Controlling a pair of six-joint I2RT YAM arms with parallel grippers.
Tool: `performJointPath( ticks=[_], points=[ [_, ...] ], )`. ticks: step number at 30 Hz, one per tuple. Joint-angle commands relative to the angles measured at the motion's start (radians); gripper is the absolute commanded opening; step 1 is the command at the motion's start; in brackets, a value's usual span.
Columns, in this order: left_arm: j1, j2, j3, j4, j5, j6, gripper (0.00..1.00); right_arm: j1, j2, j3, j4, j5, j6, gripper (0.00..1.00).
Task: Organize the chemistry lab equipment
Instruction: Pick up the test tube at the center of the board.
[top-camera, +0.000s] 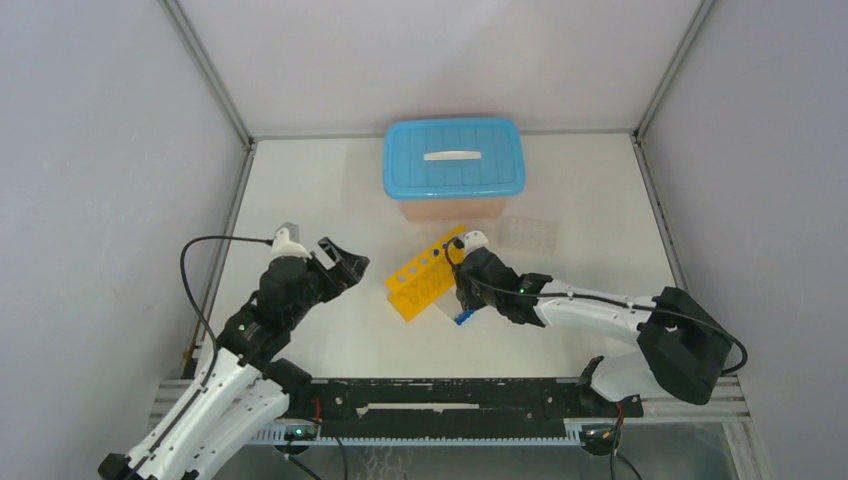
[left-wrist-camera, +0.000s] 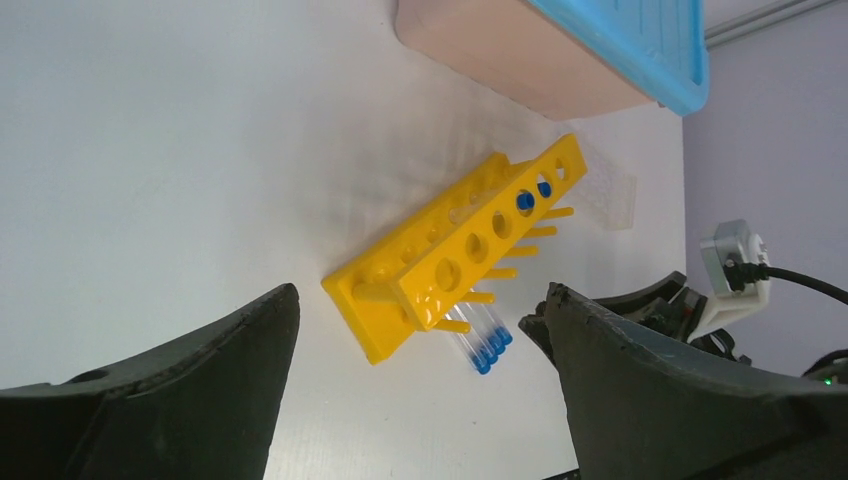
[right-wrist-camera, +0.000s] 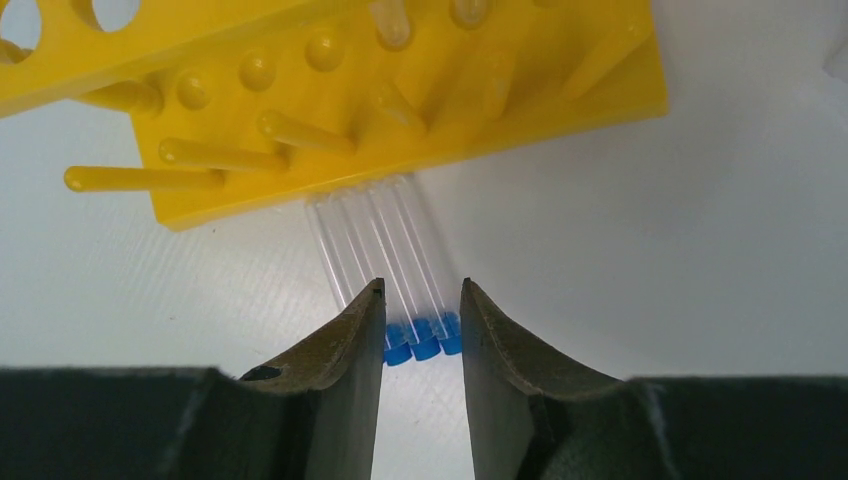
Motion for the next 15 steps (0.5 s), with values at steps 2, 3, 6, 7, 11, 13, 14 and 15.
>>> performJointPath(
  ticks=[2,3,6,7,11,13,14,15],
  points=[
    [0.004,-0.024,-0.026,0.058,0.014,-0.017,0.95,-0.023,0.038,-0.001,0.1,-0.003,-0.039,0.41],
    [0.004,-0.026,-0.026,0.058,0.011,-0.017,0.95,-0.025,0.046,-0.001,0.103,-0.009,-0.04,0.4],
    [0.004,-0.022,-0.023,0.063,0.007,-0.017,0.95,-0.026,0.063,-0.001,0.102,-0.016,-0.041,0.4],
    [0.004,-0.018,-0.018,0.064,0.008,-0.015,0.95,-0.026,0.067,-0.002,0.1,-0.015,-0.038,0.4],
    [0.005,-0.003,-0.005,0.07,0.009,-0.011,0.95,-0.029,0.071,-0.015,0.109,-0.015,-0.034,0.4],
    [0.005,-0.001,-0.003,0.075,0.012,-0.012,0.95,-0.029,0.071,-0.022,0.112,-0.018,-0.034,0.4],
    [0.005,0.001,-0.003,0.076,0.011,-0.014,0.95,-0.029,0.072,-0.026,0.112,-0.019,-0.033,0.4],
    [0.005,0.001,-0.004,0.079,0.012,-0.014,0.95,-0.029,0.074,-0.029,0.112,-0.021,-0.033,0.4]
  ],
)
